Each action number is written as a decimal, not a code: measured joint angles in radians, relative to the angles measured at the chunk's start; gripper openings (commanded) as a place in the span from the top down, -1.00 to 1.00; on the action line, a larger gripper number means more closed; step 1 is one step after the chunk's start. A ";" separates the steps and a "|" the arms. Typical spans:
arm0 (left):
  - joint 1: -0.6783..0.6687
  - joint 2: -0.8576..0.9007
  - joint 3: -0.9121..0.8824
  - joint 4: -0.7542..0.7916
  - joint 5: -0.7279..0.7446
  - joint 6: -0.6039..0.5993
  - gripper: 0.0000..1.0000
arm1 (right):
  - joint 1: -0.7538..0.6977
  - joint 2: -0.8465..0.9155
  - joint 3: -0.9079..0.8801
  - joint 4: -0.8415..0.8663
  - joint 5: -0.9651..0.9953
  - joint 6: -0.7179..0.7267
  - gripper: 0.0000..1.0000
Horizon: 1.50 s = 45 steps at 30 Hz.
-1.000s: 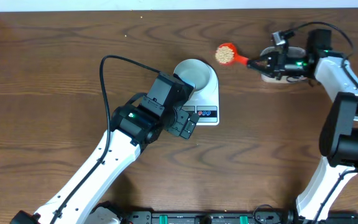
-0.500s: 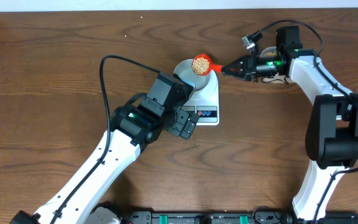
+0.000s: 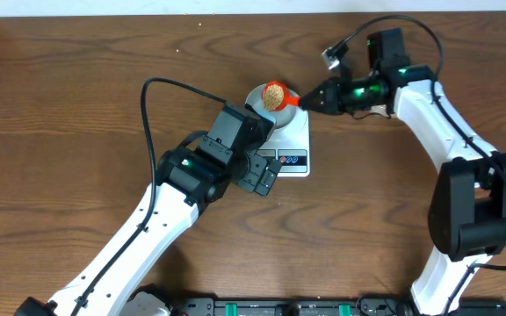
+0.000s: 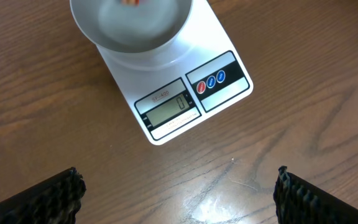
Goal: Scoop item into bowl and weigh 50g on scale
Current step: 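Tilt the scoop with the right gripper to pour chickpeas into the bowl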
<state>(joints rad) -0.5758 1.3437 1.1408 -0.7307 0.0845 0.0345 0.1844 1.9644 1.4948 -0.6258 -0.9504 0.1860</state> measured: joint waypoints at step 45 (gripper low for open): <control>0.000 0.000 0.000 0.000 0.000 0.000 -0.99 | 0.088 -0.077 0.000 -0.091 0.428 -0.104 0.98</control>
<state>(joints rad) -0.5758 1.3437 1.1412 -0.7307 0.0845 0.0345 0.2726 1.8874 1.4948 -0.7166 -0.5220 0.0822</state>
